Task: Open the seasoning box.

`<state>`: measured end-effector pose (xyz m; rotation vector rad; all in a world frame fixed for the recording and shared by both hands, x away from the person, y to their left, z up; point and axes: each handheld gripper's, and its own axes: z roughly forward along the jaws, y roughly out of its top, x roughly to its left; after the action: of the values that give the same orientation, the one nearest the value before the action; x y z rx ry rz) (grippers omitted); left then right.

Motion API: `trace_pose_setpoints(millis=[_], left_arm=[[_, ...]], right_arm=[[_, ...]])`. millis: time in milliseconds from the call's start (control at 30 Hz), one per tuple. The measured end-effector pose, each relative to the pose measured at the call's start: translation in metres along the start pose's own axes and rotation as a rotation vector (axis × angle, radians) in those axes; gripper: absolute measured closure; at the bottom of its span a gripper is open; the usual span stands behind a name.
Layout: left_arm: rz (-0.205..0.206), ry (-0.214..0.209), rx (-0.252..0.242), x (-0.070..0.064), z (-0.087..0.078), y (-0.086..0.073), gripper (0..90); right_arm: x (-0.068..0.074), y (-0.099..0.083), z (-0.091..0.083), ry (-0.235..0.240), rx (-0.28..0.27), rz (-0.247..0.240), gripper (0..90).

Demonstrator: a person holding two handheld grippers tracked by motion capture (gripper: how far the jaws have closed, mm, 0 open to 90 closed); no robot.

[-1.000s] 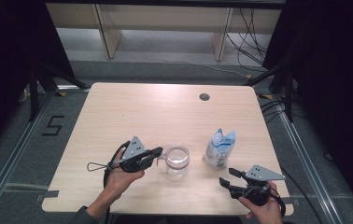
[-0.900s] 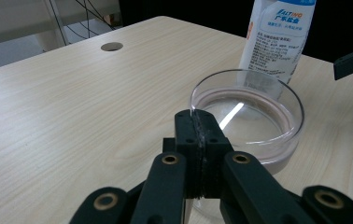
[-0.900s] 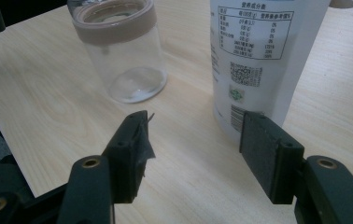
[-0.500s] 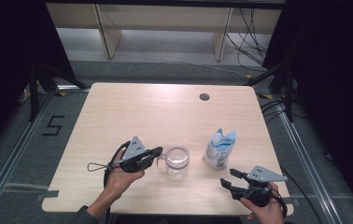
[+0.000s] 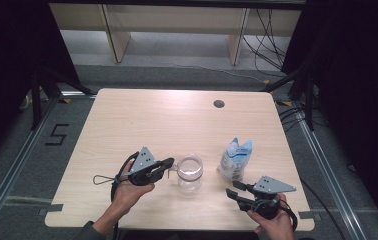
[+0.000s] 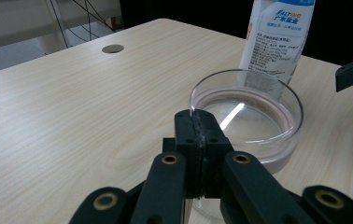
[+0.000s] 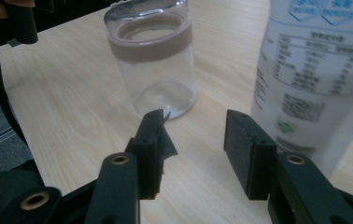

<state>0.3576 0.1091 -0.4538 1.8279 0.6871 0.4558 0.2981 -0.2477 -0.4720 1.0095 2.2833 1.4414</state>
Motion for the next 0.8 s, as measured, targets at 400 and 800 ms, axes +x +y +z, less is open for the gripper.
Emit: trace_pose_setpoints(millis=[400,800], left_arm=[[0.006,0.008,0.005,0.001,0.0,0.0,88.4],[0.006,0.009,-0.002,0.001,0.0,-0.001,88.4]], right_arm=[[0.013,0.016,0.03,0.009,0.0,-0.082,72.5],[0.013,0.025,0.046,0.017,-0.008,-0.118,81.2]])
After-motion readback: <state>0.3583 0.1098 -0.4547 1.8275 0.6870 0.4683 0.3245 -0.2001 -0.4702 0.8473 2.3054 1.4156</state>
